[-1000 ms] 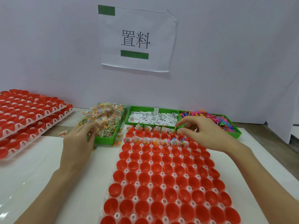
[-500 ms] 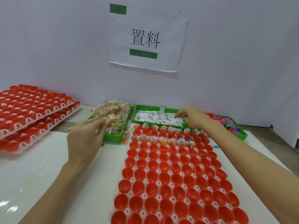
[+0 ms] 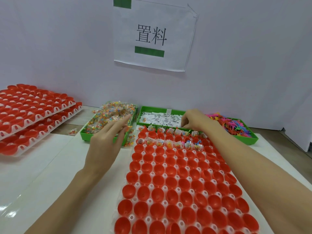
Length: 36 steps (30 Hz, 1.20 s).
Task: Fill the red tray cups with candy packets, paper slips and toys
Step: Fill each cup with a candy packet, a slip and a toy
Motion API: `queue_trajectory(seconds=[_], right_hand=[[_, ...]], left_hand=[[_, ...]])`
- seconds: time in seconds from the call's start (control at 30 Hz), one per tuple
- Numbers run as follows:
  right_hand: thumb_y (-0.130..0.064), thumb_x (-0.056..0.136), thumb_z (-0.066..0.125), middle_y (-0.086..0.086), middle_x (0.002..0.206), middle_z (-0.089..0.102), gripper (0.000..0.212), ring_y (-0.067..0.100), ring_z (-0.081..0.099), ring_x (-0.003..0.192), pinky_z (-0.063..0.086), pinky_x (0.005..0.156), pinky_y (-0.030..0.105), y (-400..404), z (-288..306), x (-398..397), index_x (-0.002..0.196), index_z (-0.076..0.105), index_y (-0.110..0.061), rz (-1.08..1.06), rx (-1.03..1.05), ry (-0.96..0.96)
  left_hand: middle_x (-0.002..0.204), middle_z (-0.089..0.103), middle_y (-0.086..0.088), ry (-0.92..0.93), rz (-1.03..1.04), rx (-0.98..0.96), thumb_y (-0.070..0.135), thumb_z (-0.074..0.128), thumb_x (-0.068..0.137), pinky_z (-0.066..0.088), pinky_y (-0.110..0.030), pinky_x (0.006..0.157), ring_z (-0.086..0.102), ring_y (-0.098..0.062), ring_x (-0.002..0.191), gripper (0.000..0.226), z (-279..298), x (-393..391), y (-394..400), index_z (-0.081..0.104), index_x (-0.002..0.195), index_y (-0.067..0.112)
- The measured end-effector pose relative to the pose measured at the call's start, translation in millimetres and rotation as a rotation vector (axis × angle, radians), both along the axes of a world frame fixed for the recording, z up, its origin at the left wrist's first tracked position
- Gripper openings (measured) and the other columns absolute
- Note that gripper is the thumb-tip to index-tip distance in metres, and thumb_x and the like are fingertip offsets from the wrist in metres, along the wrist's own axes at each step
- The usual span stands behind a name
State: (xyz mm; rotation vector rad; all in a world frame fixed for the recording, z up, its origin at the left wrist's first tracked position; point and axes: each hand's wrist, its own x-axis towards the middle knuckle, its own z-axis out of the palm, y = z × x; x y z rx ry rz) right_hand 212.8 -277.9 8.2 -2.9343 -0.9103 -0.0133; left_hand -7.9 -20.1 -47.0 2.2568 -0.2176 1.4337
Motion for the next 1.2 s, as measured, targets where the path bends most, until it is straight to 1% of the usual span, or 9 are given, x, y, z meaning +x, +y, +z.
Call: queue_trajectory(seconds=[0.1,0.23,0.3,0.47,0.73,0.83,0.97,1.1,1.2], right_hand=[[-0.003,0.089,0.074,0.005,0.090,0.076,0.007,0.012,0.064,0.073,0.059,0.079,0.031,0,-2,-3,0.090,0.079,-0.008,0.003,-0.001,-0.038],[-0.008,0.090,0.074,0.006,0.092,0.077,0.005,0.016,0.068,0.078,0.060,0.082,0.035,-3,-1,-8,0.091,0.079,-0.007,0.001,0.052,-0.036],[-0.013,0.092,0.075,0.006,0.093,0.077,0.008,0.017,0.069,0.081,0.060,0.083,0.035,-4,-2,-12,0.093,0.079,-0.007,0.000,0.108,-0.047],[-0.022,0.092,0.076,0.000,0.091,0.075,0.013,0.013,0.067,0.082,0.052,0.078,0.024,-9,-9,-26,0.096,0.077,-0.009,0.020,0.356,-0.119],[-0.022,0.085,0.083,-0.001,0.084,0.075,0.015,0.002,0.067,0.074,0.058,0.076,0.021,-22,2,-33,0.090,0.076,-0.009,-0.057,0.603,-0.108],[-0.024,0.083,0.085,-0.005,0.083,0.075,0.017,0.002,0.070,0.075,0.059,0.076,0.019,-24,8,-50,0.091,0.075,-0.014,-0.060,0.715,-0.010],[-0.034,0.083,0.084,-0.005,0.089,0.077,0.030,0.003,0.072,0.084,0.057,0.079,0.016,-24,19,-92,0.110,0.074,-0.025,-0.014,0.819,0.212],[-0.036,0.081,0.085,-0.006,0.089,0.079,0.019,0.007,0.075,0.085,0.056,0.078,0.014,-19,25,-139,0.095,0.079,-0.025,0.070,0.856,0.418],[-0.036,0.082,0.085,-0.005,0.090,0.079,0.015,0.010,0.076,0.087,0.060,0.081,0.022,-10,25,-160,0.092,0.080,-0.025,0.110,0.786,0.486]], left_hand=[[0.097,0.076,0.012,0.074,-0.108,-0.383,0.007,0.077,0.089,0.052,-0.008,0.084,0.072,0.001,0.086,0.056,4,-4,-17,0.059,0.142,0.017],[0.098,0.077,0.006,0.210,-0.324,-0.736,0.010,0.076,0.092,0.060,-0.023,0.081,0.078,-0.014,0.086,0.040,10,-7,-40,0.068,0.129,0.023],[0.098,0.078,0.001,0.278,-0.446,-0.819,0.008,0.075,0.092,0.061,-0.023,0.075,0.079,-0.020,0.084,0.028,14,-10,-48,0.075,0.116,0.023],[0.098,0.078,-0.002,0.365,-0.558,-0.800,0.007,0.074,0.093,0.061,-0.026,0.076,0.079,-0.022,0.083,0.022,18,-17,-57,0.079,0.105,0.025],[0.098,0.078,0.000,0.403,-0.574,-0.768,0.005,0.073,0.093,0.060,-0.020,0.074,0.079,-0.021,0.082,0.025,19,-21,-61,0.079,0.104,0.026],[0.099,0.078,-0.002,0.408,-0.575,-0.781,0.004,0.073,0.093,0.060,-0.022,0.075,0.079,-0.022,0.082,0.026,23,-23,-60,0.079,0.103,0.028],[0.098,0.076,-0.005,0.406,-0.603,-0.780,0.005,0.073,0.093,0.061,-0.027,0.076,0.079,-0.024,0.084,0.022,27,-26,-62,0.077,0.104,0.023],[0.098,0.077,-0.004,0.423,-0.600,-0.761,0.005,0.074,0.092,0.060,-0.022,0.075,0.079,-0.023,0.083,0.018,28,-29,-67,0.076,0.102,0.020],[0.096,0.078,-0.002,0.425,-0.555,-0.720,0.009,0.078,0.089,0.061,-0.025,0.075,0.079,-0.022,0.081,0.012,27,-30,-70,0.077,0.097,0.018]])
